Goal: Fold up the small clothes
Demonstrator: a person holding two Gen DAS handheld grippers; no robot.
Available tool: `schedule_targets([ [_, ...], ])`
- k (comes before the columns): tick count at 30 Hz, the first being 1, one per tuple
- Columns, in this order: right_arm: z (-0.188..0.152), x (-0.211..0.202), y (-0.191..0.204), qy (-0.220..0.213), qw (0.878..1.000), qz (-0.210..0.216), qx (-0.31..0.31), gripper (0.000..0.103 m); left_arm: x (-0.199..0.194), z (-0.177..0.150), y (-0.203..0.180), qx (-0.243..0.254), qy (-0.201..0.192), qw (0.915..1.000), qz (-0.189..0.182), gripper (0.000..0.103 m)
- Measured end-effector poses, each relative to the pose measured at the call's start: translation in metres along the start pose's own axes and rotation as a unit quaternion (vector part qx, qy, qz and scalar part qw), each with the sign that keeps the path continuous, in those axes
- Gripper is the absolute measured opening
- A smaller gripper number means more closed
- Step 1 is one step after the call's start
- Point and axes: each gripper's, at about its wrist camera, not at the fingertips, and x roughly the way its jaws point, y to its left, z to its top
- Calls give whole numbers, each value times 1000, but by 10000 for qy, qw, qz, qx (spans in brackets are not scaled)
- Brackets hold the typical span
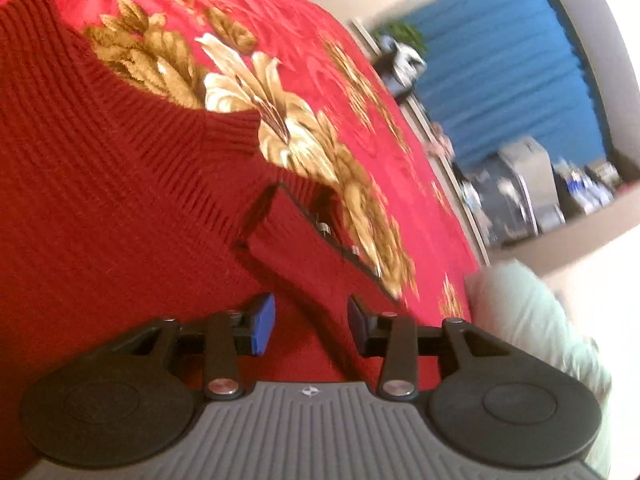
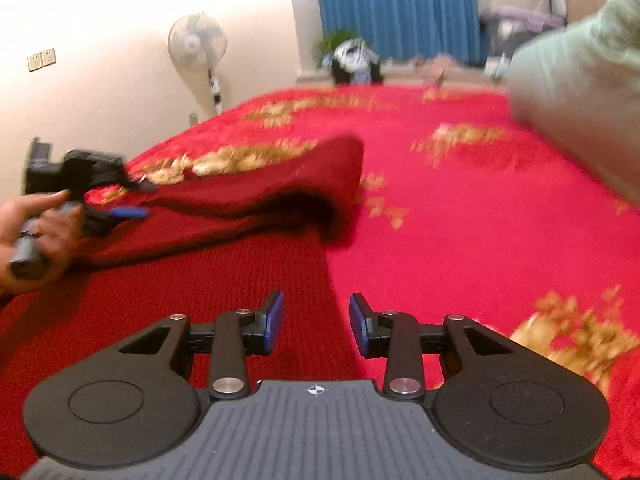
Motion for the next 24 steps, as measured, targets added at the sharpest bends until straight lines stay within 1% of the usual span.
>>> schedule_targets([
  [1, 0, 2, 1, 78, 10000, 1, -1, 38, 5, 3, -1, -75, -68, 9999, 43, 44],
  [3, -2, 4, 3, 205, 9998, 67, -53, 38, 17, 10, -5, -159, -146, 9993, 309, 36],
  [4, -3, 4, 4, 249, 9996, 80, -96, 38, 21, 13, -7, -158, -159, 9987, 456, 27],
  [5, -4, 3, 5, 279, 9995, 81, -143, 38, 23, 16, -10, -90, -159, 9982, 565, 15],
  [6, -6, 2, 8, 308, 9993, 95, -196, 38, 22, 19, -14, 62, -175, 9974, 703, 11],
  [7, -6, 2, 9, 341, 9991, 106, -247, 38, 16, 21, -20, 257, -218, 9967, 733, 10],
  [8, -7, 3, 11, 372, 9988, 98, -305, 38, 5, 24, -29, 513, -353, 9956, 697, 10],
  [10, -9, 5, 16, 451, 9980, 36, -435, 38, -31, 28, -47, 1011, -758, 9902, 601, 10],
  [12, -11, 6, 19, 503, 9974, -25, -522, 38, -76, 29, -55, 1341, -1161, 9827, 534, 10],
  [14, -11, 5, 20, 537, 9971, -51, -542, 38, -121, 30, -51, 1496, -1528, 9740, 748, 10],
  [15, -11, 4, 21, 556, 9969, -55, -547, 38, -145, 28, -42, 1500, -1689, 9700, 900, 10],
  [16, -11, 4, 22, 572, 9968, -56, -555, 38, -162, 27, -32, 1453, -1745, 9686, 1012, 11],
  [17, -12, 4, 23, 589, 9966, -65, -567, 38, -177, 25, -17, 1355, -1717, 9690, 1152, 19],
  [18, -12, 4, 23, 601, 9965, -80, -580, 38, -185, 23, -6, 1266, -1652, 9691, 1323, 21],
  [19, -13, 4, 25, 610, 9963, -95, -593, 38, -191, 20, 6, 1181, -1562, 9675, 1599, 34],
  [20, -13, 3, 25, 617, 9962, -112, -608, 38, -197, 18, 14, 1143, -1510, 9649, 1817, 36],
  [21, -14, 3, 25, 616, 9961, -132, -623, 38, -202, 16, 21, 1119, -1499, 9626, 1961, 36],
  [22, -14, 3, 26, 613, 9960, -147, -629, 38, -205, 13, 25, 1121, -1493, 9623, 1979, 36],
  [24, -14, 2, 26, 615, 9960, -170, -618, 38, -206, 5, 26, 1183, -1443, 9643, 1879, 36],
])
